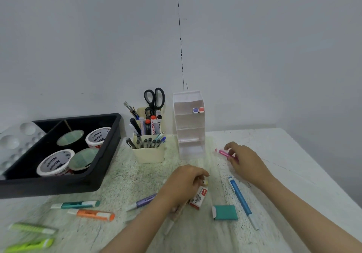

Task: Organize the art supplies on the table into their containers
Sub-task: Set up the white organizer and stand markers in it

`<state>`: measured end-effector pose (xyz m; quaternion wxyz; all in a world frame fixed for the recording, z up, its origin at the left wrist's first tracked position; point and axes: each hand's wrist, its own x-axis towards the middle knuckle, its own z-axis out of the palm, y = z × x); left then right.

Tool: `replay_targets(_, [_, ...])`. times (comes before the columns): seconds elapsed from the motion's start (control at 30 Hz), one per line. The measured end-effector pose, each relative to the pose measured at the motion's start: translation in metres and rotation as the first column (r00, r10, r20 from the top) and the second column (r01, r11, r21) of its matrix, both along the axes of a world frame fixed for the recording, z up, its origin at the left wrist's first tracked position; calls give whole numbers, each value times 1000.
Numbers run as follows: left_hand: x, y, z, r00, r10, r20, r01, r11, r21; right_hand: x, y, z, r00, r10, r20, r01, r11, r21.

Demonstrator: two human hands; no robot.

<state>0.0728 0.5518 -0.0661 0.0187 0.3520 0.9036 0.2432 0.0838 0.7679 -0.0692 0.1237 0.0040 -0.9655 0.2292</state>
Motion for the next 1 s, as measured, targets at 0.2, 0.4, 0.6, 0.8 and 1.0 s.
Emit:
replay_targets(0.2, [-2,-4,5,999,-28,18,30,994,-106,7,-17,42,964,126,-235,-163,976,-145])
replay_targets(0.4, [-2,-9,37,992,68,104,-90,969,228,4,-41,103,844,112,-524,-311,899,-308])
replay_targets(0.6, [0,-23,107,970,227,90,-221,662,716,-12,-65,145,697,101,-709,-460,823,-334])
replay_targets(0.8, [-14,-35,144,938,339,-72,-90,437,895,-37,-70,141,656,325,-681,-425,905,23])
replay_targets(1.0, [-25,-35,145,929,354,-106,-63,432,900,-57,-62,115,667,464,-583,-402,883,243])
